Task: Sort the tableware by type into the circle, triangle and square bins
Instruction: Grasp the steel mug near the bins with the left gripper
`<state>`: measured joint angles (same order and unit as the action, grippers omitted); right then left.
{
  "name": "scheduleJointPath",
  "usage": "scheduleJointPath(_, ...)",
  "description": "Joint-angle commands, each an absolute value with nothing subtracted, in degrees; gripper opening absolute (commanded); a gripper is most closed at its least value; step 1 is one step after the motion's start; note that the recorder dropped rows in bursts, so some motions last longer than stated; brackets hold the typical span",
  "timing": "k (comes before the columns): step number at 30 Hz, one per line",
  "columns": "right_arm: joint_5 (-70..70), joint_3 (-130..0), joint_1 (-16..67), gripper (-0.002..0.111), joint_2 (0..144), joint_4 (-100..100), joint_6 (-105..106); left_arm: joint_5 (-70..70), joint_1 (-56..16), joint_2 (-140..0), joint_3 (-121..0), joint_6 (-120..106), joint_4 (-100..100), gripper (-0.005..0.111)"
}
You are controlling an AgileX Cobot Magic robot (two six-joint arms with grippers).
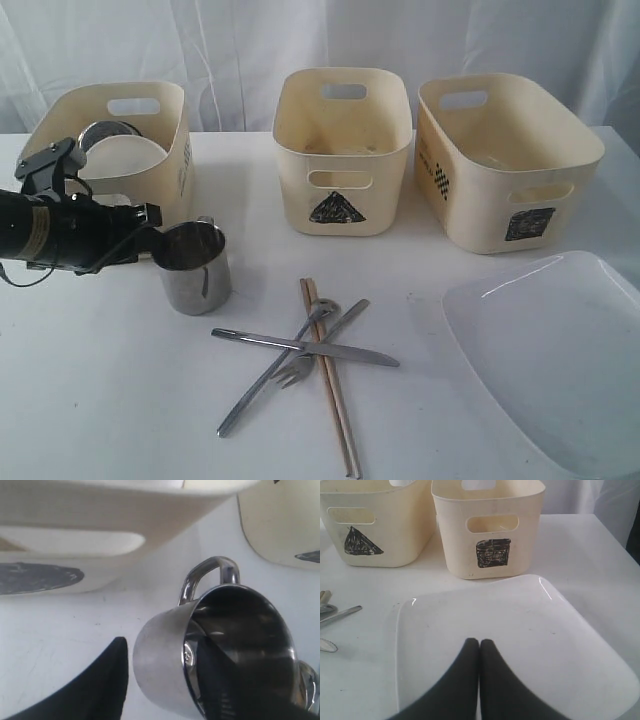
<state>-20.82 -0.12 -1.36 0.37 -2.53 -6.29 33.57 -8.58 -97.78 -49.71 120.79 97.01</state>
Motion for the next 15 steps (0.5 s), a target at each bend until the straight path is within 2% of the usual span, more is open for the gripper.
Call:
scheduleJointPath(1,-20.2,0.0,-1.7,0.0,0.0,-2.8,-6.3,33.7,-8.8,-99.4,-49.4,121.0,96.6,0.048)
scheduleJointPath(5,-20.2,0.0,-1.7,0.0,0.0,-2.8,-6.3,34.2,-8.8,-99.9,-49.4,121.0,96.6,0.044)
scheduleJointPath(7,-20.2,0.0,-1.7,0.0,0.0,-2.8,-6.3,34.9,-8.8,-100.0,-49.4,121.0,96.8,0.034)
scheduleJointPath(12,-20.2,0.0,-1.7,0.0,0.0,-2.8,-6.3,38.0,-8.8,-100.0,-49.4,121.0,97.2,0.002)
scheduleJointPath(15,-20.2,0.0,-1.7,0.0,0.0,-2.8,-6.3,41.5,-8.8,-100.0,-49.4,120.8,98.3,0.0)
